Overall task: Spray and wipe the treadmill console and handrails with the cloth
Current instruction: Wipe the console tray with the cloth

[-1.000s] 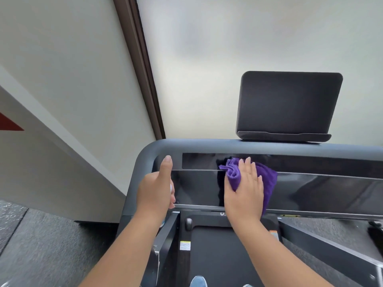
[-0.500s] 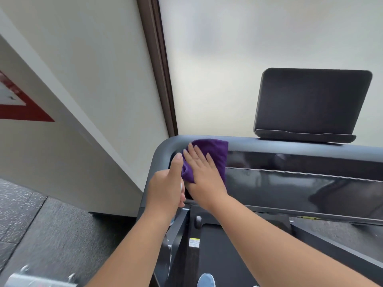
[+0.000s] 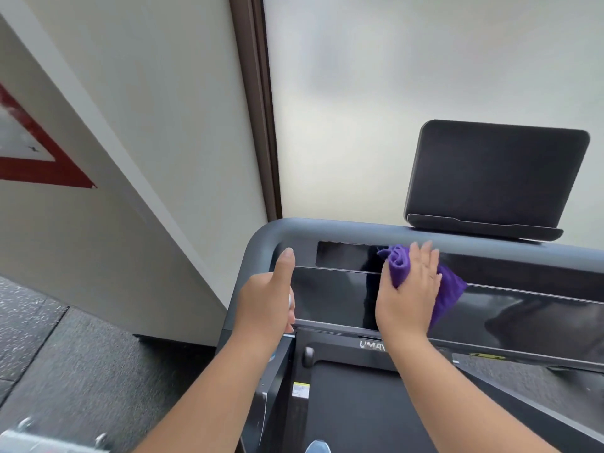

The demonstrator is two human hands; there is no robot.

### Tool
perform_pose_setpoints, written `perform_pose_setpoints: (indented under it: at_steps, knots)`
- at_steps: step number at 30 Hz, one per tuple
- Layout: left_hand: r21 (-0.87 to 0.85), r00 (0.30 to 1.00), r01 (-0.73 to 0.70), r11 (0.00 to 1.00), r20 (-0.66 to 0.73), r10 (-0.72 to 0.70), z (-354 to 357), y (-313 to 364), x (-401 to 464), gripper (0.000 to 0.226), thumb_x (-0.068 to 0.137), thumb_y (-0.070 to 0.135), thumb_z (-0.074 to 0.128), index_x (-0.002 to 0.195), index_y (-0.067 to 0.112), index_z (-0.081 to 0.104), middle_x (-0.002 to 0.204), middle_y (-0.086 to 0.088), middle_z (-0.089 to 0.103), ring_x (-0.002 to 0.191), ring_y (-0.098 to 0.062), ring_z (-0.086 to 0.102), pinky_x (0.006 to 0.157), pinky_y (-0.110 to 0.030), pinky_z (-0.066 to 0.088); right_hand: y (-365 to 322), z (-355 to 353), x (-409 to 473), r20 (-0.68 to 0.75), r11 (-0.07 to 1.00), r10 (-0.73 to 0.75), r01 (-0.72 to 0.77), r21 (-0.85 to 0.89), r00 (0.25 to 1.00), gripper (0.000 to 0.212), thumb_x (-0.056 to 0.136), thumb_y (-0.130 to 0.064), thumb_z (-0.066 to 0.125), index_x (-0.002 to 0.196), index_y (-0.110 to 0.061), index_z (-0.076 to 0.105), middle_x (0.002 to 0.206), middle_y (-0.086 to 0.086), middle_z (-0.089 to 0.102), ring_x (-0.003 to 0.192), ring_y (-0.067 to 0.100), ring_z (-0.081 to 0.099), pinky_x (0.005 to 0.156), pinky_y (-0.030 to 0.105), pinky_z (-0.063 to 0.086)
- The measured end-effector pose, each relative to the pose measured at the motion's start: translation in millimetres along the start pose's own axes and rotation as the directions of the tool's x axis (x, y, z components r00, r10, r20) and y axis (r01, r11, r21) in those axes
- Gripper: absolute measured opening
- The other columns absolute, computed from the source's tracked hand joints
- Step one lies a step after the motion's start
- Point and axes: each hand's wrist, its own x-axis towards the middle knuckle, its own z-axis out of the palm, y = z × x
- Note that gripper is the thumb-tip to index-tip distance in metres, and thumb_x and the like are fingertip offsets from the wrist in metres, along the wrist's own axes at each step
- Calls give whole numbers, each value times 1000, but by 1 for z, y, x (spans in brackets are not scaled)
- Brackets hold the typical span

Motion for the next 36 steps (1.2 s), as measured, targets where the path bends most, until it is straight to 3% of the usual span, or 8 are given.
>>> perform_pose_setpoints:
  at_steps: [3,7,11,15,17,21,27,36]
  knots:
    - [-10,1000,-2,1000,-4,1,-4,0,-2,73,103,66,42,62,6,46,59,-14,50,51,-24,51,61,-31,48,-30,11,30,-24,996,65,-64,64,998,62,106,-37,51,160,-10,35,174,5,16,162,21,3,130,49,0]
    - [-4,1000,-19,1000,-13,19,-8,-1,-3,75,103,67,40,61,5,47,58,-13,52,50,-23,54,62,-31,50,-74,38,43,180,974,-225,224,22,958,62,106,-38,52,160,-11,37,173,5,20,161,20,7,130,44,0]
    - [-45,999,-25,999,-37,23,-10,-3,-2,74,104,66,44,61,5,49,58,-14,51,52,-23,54,56,-28,49,-105,62,24,474,840,-514,532,107,715,65,104,-34,53,163,-18,30,175,-2,12,161,13,0,131,41,-3]
    - [-73,999,-12,997,-52,8,-8,-8,1,79,104,66,44,51,7,48,48,-12,53,46,-25,54,61,-34,52,-68,55,-25,621,707,-602,696,124,501,83,95,-28,55,167,-26,15,174,-11,-1,158,2,-11,130,37,-5]
    - [-73,999,2,997,-53,-6,-6,-9,3,79,103,67,43,49,10,45,47,-11,52,45,-25,52,64,-38,53,-45,42,-39,649,680,-600,726,106,467,84,93,-39,51,167,-30,12,173,-18,-4,155,-5,-15,129,31,-8]
    - [-51,994,12,999,-108,-18,0,-4,5,80,101,69,42,46,12,44,46,-7,54,48,-26,56,69,-42,58,-11,13,-35,636,724,-575,682,103,515,76,96,-49,46,165,-34,19,170,-23,0,154,-10,-12,129,29,-4]
    - [-26,983,14,1000,-181,-18,5,11,13,75,96,75,40,56,11,43,41,2,47,41,-24,50,71,-48,61,43,-22,-19,431,830,-478,554,-63,765,71,99,-45,53,164,-32,27,172,-17,14,159,0,5,130,33,3]
    - [122,963,-54,991,-255,83,7,34,15,66,79,71,31,61,9,44,61,-11,48,59,-27,51,76,-63,59,47,-21,-21,410,815,-468,562,-142,783,72,95,-43,59,162,-27,35,171,-10,22,159,4,13,130,32,1]
